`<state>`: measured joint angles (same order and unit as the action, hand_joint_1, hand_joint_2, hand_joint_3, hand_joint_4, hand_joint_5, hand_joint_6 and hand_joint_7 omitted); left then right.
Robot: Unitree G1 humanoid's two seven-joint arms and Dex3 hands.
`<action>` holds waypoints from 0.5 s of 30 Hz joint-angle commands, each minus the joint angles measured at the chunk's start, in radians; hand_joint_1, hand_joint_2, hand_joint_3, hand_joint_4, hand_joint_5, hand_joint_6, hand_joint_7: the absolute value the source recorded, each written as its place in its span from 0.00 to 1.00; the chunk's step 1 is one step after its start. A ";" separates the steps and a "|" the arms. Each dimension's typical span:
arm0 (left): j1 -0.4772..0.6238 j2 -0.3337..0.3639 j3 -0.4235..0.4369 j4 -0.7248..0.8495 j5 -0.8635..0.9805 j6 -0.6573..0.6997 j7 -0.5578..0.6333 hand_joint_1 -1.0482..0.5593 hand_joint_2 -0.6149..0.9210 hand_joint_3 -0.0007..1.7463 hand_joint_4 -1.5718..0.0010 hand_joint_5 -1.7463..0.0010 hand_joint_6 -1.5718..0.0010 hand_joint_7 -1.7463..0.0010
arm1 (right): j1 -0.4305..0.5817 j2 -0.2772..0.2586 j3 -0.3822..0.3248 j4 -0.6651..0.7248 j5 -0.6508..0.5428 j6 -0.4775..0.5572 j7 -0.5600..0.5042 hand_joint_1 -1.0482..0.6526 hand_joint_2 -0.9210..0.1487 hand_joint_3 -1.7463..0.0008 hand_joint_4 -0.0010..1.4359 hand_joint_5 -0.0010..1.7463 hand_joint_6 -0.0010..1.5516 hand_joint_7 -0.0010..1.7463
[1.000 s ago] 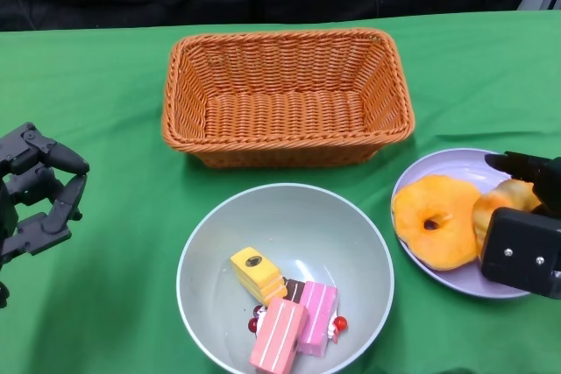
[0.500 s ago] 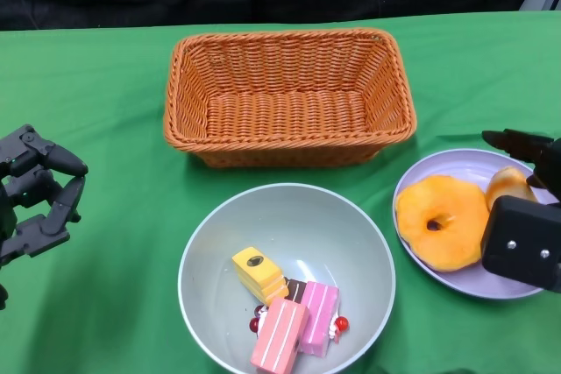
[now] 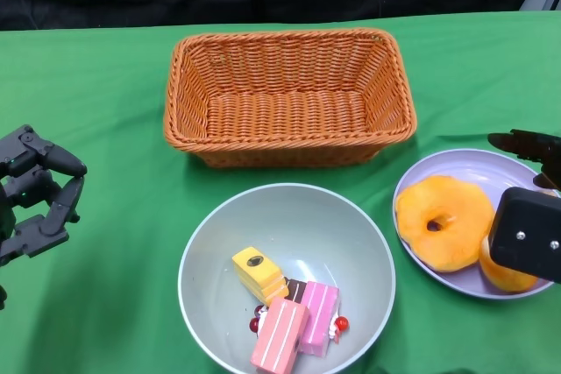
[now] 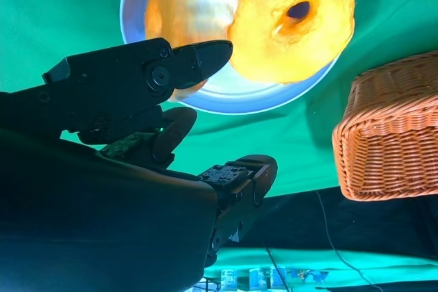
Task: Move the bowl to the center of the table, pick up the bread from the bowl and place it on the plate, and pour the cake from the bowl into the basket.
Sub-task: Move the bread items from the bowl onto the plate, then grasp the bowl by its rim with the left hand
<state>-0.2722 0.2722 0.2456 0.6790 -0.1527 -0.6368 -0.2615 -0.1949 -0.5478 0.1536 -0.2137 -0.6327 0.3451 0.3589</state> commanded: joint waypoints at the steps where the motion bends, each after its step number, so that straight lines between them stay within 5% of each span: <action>1: 0.012 0.025 0.008 0.000 -0.004 -0.003 -0.012 0.53 0.85 0.49 0.52 0.01 0.57 0.17 | 0.023 0.011 -0.038 -0.010 0.032 -0.017 -0.030 0.38 0.01 1.00 0.51 0.02 0.25 0.01; 6: 0.008 0.025 0.006 0.005 -0.005 -0.007 -0.013 0.53 0.84 0.50 0.52 0.00 0.57 0.16 | 0.062 0.106 -0.118 0.001 0.163 -0.193 -0.194 0.43 0.02 1.00 0.54 0.03 0.32 0.02; 11: 0.006 0.025 0.006 0.009 -0.007 -0.010 -0.015 0.52 0.83 0.51 0.52 0.00 0.57 0.16 | 0.070 0.120 -0.134 0.018 0.200 -0.254 -0.225 0.44 0.02 1.00 0.54 0.03 0.33 0.02; 15: 0.006 0.021 0.008 0.006 -0.010 -0.009 -0.018 0.53 0.83 0.51 0.51 0.00 0.57 0.16 | 0.095 0.224 -0.184 0.053 0.383 -0.468 -0.292 0.50 0.01 0.99 0.60 0.05 0.44 0.05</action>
<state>-0.2722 0.2766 0.2460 0.6834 -0.1578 -0.6376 -0.2722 -0.1129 -0.3528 -0.0020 -0.1745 -0.3157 -0.0557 0.0862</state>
